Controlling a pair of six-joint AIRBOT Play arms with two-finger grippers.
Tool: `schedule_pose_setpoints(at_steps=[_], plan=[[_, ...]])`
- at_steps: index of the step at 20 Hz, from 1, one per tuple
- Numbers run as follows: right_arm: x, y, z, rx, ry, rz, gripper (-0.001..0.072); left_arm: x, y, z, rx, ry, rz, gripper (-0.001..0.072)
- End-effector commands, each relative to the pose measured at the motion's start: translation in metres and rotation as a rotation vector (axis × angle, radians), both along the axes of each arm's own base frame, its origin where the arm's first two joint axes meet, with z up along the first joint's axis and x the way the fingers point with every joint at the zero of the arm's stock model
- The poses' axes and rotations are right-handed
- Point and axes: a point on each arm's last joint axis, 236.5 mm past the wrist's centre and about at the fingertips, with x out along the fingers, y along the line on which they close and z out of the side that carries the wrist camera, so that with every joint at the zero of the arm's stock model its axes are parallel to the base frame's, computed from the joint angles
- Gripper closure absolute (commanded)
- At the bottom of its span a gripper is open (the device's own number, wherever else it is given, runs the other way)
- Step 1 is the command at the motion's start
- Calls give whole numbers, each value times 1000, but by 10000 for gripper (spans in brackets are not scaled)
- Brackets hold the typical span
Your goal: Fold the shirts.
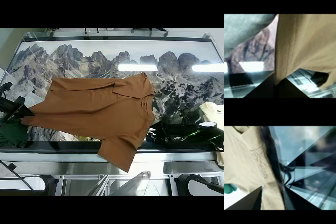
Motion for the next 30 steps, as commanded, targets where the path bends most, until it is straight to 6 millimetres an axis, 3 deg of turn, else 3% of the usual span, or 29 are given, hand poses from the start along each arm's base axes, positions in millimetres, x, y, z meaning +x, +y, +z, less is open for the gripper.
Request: schedule_pose_setpoints(at_steps=[1,6,12,13,16,19,22,25,27,30], plan=[[-26,23,-12,-16,53,128,324,-3,3,-2,2,21,-5,690],[-51,60,-12,-9,103,233,325,-7,-1,-5,-18,47,-14,690],[-56,67,-12,-7,96,266,326,-3,-13,-5,-13,47,-53,690],[-54,66,-14,-18,89,260,354,-3,-15,-5,-13,47,-60,690],[-59,70,-6,14,53,317,625,-3,-17,-5,-13,48,-67,690],[-55,69,8,28,-7,342,688,-4,-17,-5,-15,52,-69,690],[-24,31,31,7,-95,234,688,-5,-18,-4,-18,56,-71,690],[11,-40,43,-58,-179,38,687,-3,-21,-4,-22,52,-76,690],[20,-69,43,-86,-214,-32,687,6,-42,1,-66,26,-99,690],[22,-87,31,-119,-227,-51,687,26,-91,5,-99,-36,-182,690]])
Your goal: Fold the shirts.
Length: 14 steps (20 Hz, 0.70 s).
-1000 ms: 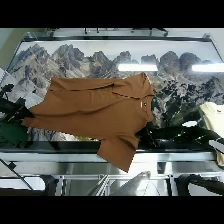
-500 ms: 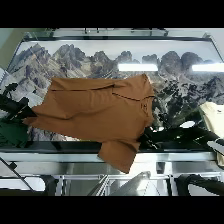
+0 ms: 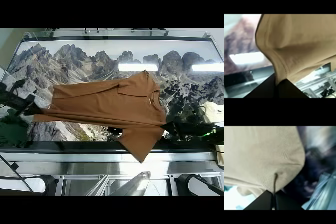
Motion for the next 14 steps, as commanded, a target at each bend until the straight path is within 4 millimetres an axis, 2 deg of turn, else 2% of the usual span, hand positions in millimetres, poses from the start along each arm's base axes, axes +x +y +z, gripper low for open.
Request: schedule_pose_setpoints(at_steps=[1,3,4,5,6,9,12,14], plan=[[4,-28,-8,-38,-30,-42,687,15,-47,0,-14,-47,-100,690],[6,-36,-14,-45,-34,-41,686,9,-62,-10,30,-18,-189,689],[7,-38,-13,-42,-34,-46,640,4,-68,-15,36,8,-222,689],[9,-40,-10,-37,-39,-46,427,0,-75,-19,22,35,-245,689],[10,-41,-7,-36,-46,-37,347,-4,-80,-21,15,55,-265,689],[2,-51,-1,-30,-13,-18,350,-8,-91,-25,6,76,-300,689],[-20,-51,-17,-52,70,7,349,-8,-92,-25,6,72,-311,690],[-27,-47,-31,-72,93,-5,332,-8,-86,-25,4,73,-293,689]])
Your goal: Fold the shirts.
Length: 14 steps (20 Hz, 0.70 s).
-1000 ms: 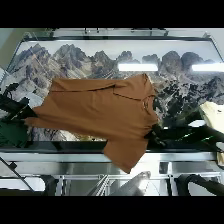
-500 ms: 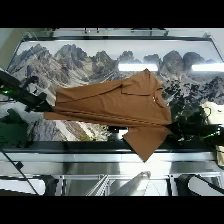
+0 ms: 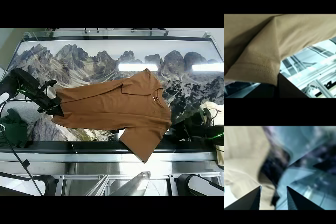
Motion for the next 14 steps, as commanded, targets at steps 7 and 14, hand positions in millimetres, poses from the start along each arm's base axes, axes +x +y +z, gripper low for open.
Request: schedule_pose_setpoints(at_steps=[7,14], plan=[[8,40,-28,-6,-18,68,325,-5,13,2,-11,29,28,689],[2,44,-31,-4,1,122,353,-7,16,3,-13,36,32,689]])
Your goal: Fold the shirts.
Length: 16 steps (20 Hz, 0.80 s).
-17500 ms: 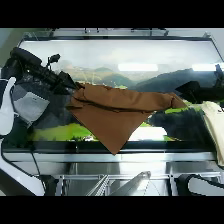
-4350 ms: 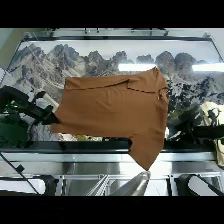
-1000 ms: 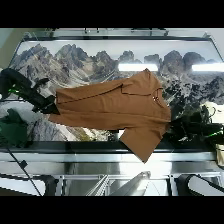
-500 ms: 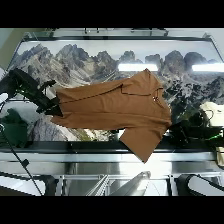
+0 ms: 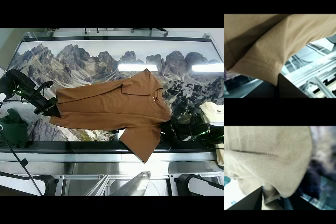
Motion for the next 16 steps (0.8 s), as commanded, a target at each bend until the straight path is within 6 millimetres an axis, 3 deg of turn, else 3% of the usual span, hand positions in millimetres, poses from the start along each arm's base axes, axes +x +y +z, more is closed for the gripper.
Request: schedule_pose_setpoints(at_steps=[1,3,4,5,11,13,16], plan=[[0,-17,-11,-74,-4,8,352,-2,4,1,-4,11,7,689],[7,-28,-8,-86,-27,-8,330,-5,5,3,-8,21,7,689],[11,-32,-6,-93,-37,-13,229,-5,6,3,-10,25,9,689],[15,-35,-3,-98,-48,-10,200,-7,7,4,-13,33,10,689],[29,-59,8,-107,-73,-55,201,-7,7,4,-13,34,9,689],[29,-54,7,-104,-72,-41,202,-7,7,4,-13,34,9,689],[25,-30,1,-87,-53,32,202,-7,7,4,-13,34,9,689]])
